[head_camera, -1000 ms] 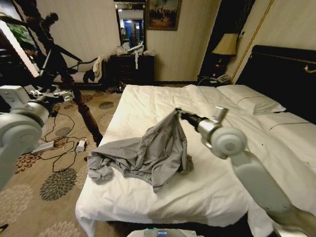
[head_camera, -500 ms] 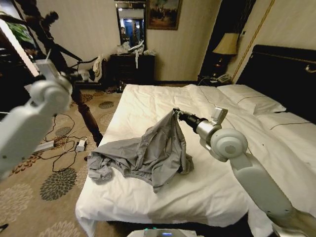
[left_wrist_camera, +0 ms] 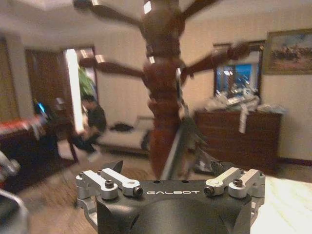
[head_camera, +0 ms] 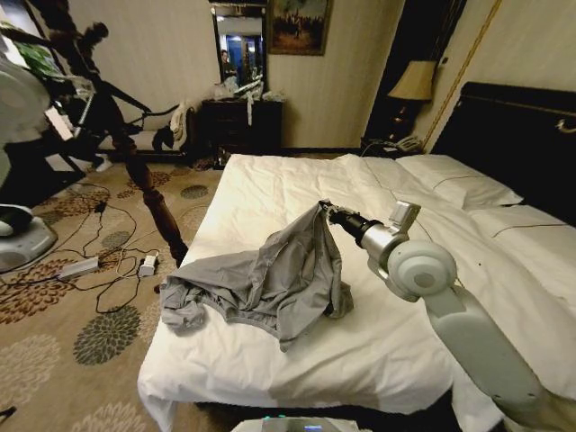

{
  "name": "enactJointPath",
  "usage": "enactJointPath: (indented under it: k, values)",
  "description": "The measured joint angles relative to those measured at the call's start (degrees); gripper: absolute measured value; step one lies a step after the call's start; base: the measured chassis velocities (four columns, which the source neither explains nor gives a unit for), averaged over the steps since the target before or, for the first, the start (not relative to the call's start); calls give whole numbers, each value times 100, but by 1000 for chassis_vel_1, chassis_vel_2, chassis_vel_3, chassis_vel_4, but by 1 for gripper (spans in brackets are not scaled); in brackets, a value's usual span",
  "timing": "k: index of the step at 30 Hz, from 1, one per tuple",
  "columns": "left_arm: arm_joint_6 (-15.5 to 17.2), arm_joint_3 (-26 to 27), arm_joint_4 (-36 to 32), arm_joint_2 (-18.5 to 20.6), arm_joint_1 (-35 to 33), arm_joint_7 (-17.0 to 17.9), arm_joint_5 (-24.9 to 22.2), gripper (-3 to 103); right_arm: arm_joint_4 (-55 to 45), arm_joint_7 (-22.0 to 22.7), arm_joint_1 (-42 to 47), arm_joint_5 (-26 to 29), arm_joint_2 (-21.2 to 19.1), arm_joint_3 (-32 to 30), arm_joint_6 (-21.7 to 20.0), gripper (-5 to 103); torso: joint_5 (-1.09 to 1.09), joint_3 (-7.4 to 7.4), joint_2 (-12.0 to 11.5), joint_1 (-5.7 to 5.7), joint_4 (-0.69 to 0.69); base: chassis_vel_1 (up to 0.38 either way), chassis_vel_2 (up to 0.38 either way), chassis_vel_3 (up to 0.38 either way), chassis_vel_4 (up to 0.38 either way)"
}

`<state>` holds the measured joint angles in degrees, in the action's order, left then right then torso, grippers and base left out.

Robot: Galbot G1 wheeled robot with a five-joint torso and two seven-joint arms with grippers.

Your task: Pick up the clothes from the bed and hang them on the clothes hanger.

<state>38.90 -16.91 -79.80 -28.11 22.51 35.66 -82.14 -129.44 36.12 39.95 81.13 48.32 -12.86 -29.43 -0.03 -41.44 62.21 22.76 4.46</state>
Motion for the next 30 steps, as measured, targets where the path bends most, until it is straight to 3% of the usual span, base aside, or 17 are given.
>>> enactJointPath:
  k: [3,7,14,18,30]
  values:
    - [89,-29,424,-288,189,28,-550,100,-61,9,94,15,-77,-73,11,0,2,-1,0,1,1,0,0,0,0]
    - [289,-196,958,-544,587,77,-763,100,-107,15,263,12,-166,-167,12,0,4,-1,0,1,4,0,0,0,0]
    - [343,-504,1417,-718,1161,102,-836,100,-163,32,503,-52,-222,-256,13,0,4,-1,0,0,-2,0,0,0,0]
    - [343,-829,1827,-868,1456,-52,-797,100,-213,30,664,-116,-237,-287,23,0,4,0,0,0,-1,0,0,0,0]
    - [336,-952,2440,-1158,1224,-246,-570,100,-293,-42,916,-118,-481,-431,68,0,3,0,0,0,0,0,0,0,0]
